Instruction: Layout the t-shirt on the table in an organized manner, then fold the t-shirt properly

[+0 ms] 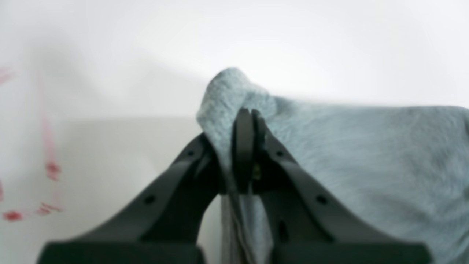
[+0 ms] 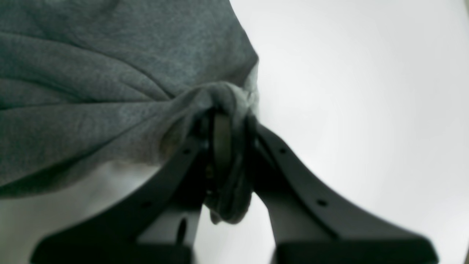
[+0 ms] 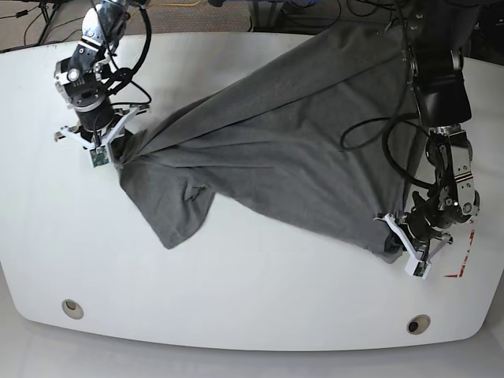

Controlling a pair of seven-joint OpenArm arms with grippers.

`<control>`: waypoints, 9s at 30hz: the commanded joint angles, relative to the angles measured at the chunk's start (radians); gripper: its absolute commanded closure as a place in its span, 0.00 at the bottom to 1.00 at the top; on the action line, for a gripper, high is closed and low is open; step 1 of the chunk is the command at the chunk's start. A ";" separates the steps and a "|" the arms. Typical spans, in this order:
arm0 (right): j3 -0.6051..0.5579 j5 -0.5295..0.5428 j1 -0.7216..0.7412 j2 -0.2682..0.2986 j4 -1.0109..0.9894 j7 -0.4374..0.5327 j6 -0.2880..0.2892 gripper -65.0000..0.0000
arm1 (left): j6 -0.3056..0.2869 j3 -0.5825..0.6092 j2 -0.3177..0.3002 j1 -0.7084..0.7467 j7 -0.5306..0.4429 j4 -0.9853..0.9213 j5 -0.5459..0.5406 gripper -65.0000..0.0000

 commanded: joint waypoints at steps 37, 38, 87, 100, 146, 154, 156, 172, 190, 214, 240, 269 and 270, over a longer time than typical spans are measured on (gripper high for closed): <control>-0.114 0.022 0.719 0.484 0.059 -0.136 -0.005 0.94 | 0.090 -0.085 0.019 -0.632 0.228 0.521 -0.012 1.00; -0.116 0.022 0.727 0.484 0.059 -0.139 -0.005 0.94 | 0.090 -0.085 0.021 -0.641 0.229 0.520 -0.012 1.00; -0.266 0.011 0.934 0.474 0.032 -0.178 -0.005 0.94 | 0.085 -0.128 0.016 -0.709 0.209 0.437 -0.012 1.00; -0.196 0.020 0.730 0.490 0.074 -0.178 -0.005 0.94 | 0.085 -0.133 -0.007 -0.585 0.212 0.444 -0.015 1.00; 0.040 0.018 -0.126 -0.086 0.075 -0.178 -0.005 0.94 | -0.004 -0.392 -0.008 0.588 0.209 0.653 -0.123 1.00; 0.039 0.020 -0.182 -0.101 0.075 -0.179 -0.005 0.72 | -0.013 -0.414 -0.015 0.663 0.209 0.652 -0.123 1.00; 0.039 0.020 -0.191 -0.118 0.075 -0.179 -0.005 0.63 | -0.013 -0.425 -0.025 0.680 0.209 0.652 -0.123 1.00; 0.037 0.020 -0.280 -0.136 0.075 -0.179 -0.005 0.54 | -0.014 -0.435 -0.131 0.721 0.191 0.564 -0.126 1.00; 0.037 0.020 -0.366 -0.138 0.074 -0.181 -0.005 0.32 | -0.014 -0.431 -0.142 0.724 0.182 0.567 -0.123 0.65; 0.039 0.020 -0.404 -0.101 0.089 -0.182 -0.005 0.13 | -0.160 -0.434 -0.142 0.686 0.234 0.638 -0.129 0.49; 0.037 0.066 -0.093 -0.035 0.086 -0.182 -0.005 0.21 | -0.163 -0.431 -0.137 0.522 0.258 0.632 -0.123 0.49; 0.057 -0.069 -0.031 0.046 0.083 -0.339 -0.005 0.21 | -0.162 -0.395 -0.136 0.460 0.260 0.630 -0.121 0.49; 0.057 -0.069 -0.027 0.056 0.083 -0.339 -0.005 0.21 | -0.162 -0.391 -0.136 0.460 0.260 0.630 -0.121 0.49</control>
